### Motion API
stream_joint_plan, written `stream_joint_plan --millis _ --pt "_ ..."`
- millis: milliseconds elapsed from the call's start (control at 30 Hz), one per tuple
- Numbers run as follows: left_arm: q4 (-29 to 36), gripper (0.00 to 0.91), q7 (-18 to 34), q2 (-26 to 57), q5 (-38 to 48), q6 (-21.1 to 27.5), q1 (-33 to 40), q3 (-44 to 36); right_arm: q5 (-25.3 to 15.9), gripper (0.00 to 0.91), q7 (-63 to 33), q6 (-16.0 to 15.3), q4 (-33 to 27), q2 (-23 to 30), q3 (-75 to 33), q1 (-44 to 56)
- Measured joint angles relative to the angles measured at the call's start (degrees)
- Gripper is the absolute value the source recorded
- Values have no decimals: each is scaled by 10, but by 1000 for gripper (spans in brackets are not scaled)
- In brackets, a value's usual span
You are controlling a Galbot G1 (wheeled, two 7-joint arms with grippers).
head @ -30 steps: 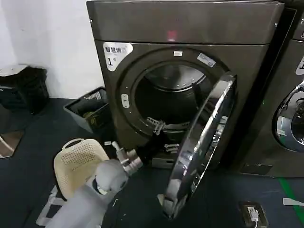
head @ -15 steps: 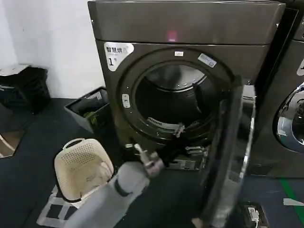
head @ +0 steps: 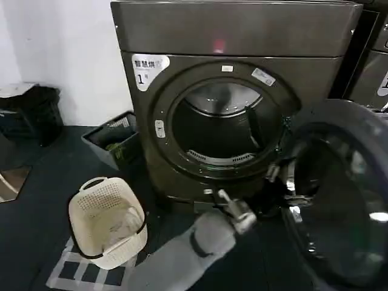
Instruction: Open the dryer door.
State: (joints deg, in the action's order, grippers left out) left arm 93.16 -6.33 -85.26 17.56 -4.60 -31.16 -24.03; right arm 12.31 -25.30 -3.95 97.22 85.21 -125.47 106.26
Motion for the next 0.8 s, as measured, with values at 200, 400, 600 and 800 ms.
stream_joint_plan --millis 200,400,600,800 --pt "-43 907 3 -40 0 -1 15 -5 -4 907 -1 1 20 20 -15 0" --pt "-75 907 -1 -63 -1 -4 20 -7 -12 907 -2 8 25 27 -23 1" --pt "-97 907 -9 -69 -2 -8 26 -8 -25 907 -3 9 36 38 -27 -1" --pt "-113 907 -10 -69 -1 -10 34 -7 -25 907 -4 19 32 38 -23 -4"
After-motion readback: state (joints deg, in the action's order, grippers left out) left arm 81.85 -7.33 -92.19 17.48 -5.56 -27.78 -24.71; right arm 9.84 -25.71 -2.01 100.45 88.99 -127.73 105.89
